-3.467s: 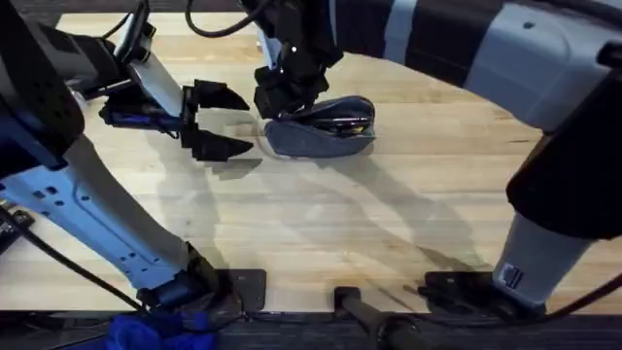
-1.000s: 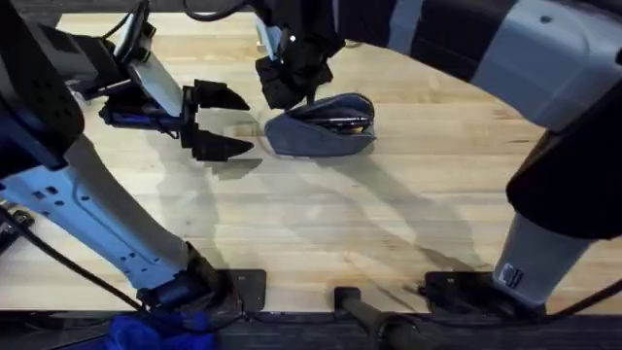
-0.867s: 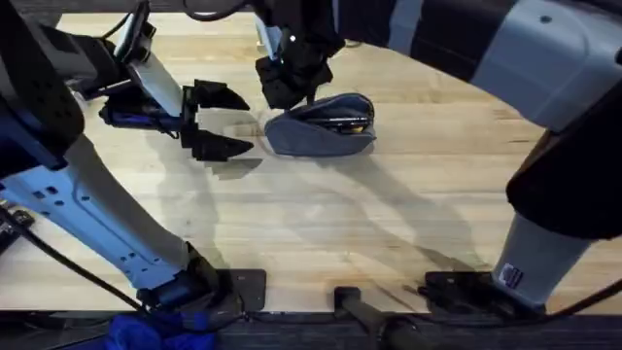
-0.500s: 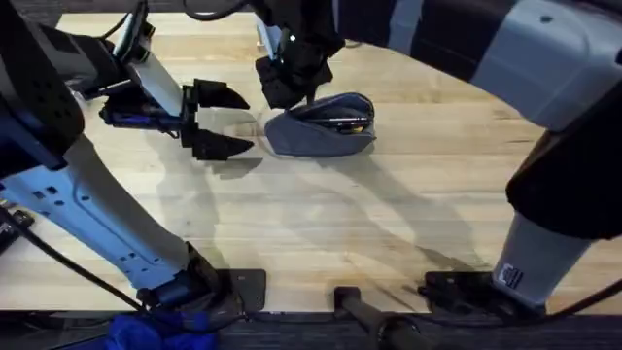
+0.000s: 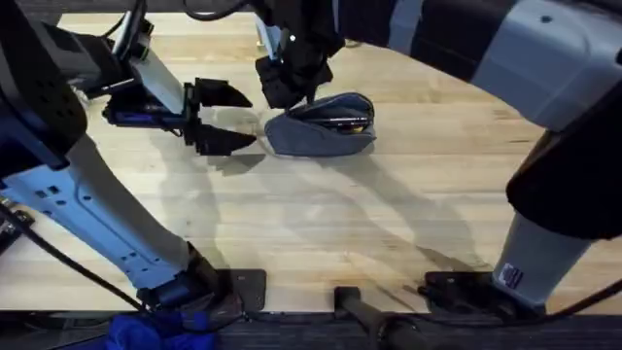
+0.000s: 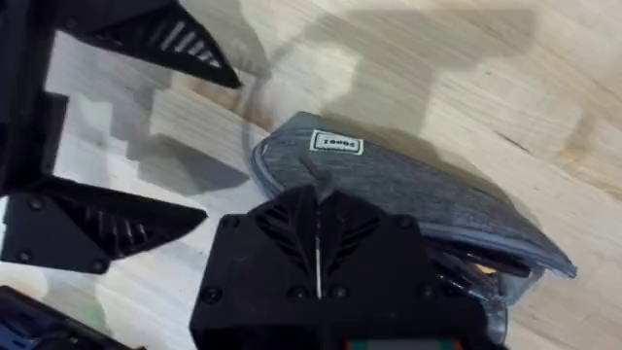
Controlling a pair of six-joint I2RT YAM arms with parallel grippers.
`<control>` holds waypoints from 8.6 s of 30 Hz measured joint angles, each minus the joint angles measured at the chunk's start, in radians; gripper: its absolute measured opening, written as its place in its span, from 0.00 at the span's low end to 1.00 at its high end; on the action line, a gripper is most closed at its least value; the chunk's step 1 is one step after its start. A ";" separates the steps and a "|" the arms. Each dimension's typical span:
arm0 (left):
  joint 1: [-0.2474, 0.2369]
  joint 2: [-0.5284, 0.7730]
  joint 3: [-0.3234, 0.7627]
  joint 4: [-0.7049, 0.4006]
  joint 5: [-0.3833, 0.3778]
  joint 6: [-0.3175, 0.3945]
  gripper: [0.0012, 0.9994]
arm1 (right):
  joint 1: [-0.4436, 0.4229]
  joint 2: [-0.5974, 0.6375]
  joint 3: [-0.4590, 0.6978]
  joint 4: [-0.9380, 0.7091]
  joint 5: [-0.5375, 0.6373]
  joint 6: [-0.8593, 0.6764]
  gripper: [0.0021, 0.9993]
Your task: Unzip the bag, pick up the pens from the table one at a time and place them inside, then zip the bag closed.
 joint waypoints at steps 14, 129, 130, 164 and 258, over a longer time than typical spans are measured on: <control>-0.153 0.000 0.000 0.018 0.000 0.000 0.72 | 0.000 0.000 0.000 0.000 0.000 0.000 0.03; -0.189 0.000 0.000 0.091 0.023 0.000 0.04 | -0.189 -0.054 0.005 -0.232 -0.034 -0.060 0.03; -0.189 0.000 0.000 0.094 0.024 0.000 0.04 | -0.189 -0.060 0.005 -0.232 -0.034 -0.060 0.03; -0.193 0.000 -0.001 0.111 0.027 0.000 0.04 | -0.232 -0.192 -0.118 -0.196 0.064 -0.061 0.03; -0.193 0.000 -0.001 0.112 0.026 0.000 0.04 | -0.270 -0.421 -0.260 0.305 -0.023 -0.129 1.00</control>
